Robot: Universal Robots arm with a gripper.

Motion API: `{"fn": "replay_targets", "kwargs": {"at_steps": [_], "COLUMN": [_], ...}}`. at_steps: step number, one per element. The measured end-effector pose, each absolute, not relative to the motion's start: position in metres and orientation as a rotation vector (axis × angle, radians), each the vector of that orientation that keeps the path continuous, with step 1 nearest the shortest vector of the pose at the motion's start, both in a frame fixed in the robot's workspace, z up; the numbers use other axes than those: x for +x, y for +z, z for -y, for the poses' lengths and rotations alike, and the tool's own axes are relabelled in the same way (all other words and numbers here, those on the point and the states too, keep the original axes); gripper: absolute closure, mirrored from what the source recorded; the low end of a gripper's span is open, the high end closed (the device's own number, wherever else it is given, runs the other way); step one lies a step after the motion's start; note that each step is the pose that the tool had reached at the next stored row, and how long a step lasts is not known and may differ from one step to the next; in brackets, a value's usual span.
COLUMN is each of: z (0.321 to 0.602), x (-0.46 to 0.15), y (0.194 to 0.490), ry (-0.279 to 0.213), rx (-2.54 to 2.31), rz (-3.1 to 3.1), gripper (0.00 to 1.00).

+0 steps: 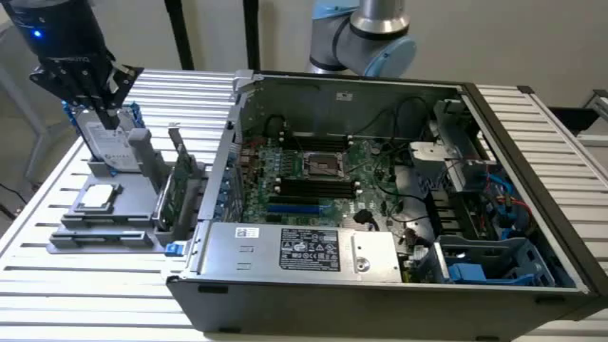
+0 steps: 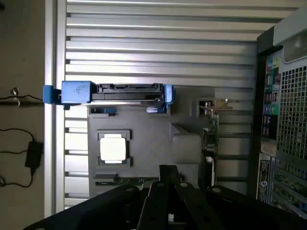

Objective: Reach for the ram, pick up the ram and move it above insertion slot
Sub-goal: 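Reach for the ram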

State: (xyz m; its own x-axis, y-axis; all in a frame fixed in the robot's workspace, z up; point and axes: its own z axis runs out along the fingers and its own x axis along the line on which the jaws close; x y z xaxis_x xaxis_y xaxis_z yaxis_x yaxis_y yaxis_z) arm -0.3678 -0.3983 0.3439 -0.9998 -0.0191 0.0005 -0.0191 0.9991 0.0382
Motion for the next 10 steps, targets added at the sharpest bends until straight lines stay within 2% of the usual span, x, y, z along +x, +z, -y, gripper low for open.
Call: {"fn": "replay_targets", "kwargs": {"at_steps": [10], "z": [0.3983], "x": [-0.3678], "y": [0.3438], "ry": [-0.060], "rx": [0.030], "rz": [3.140], "gripper": [0.89]}}
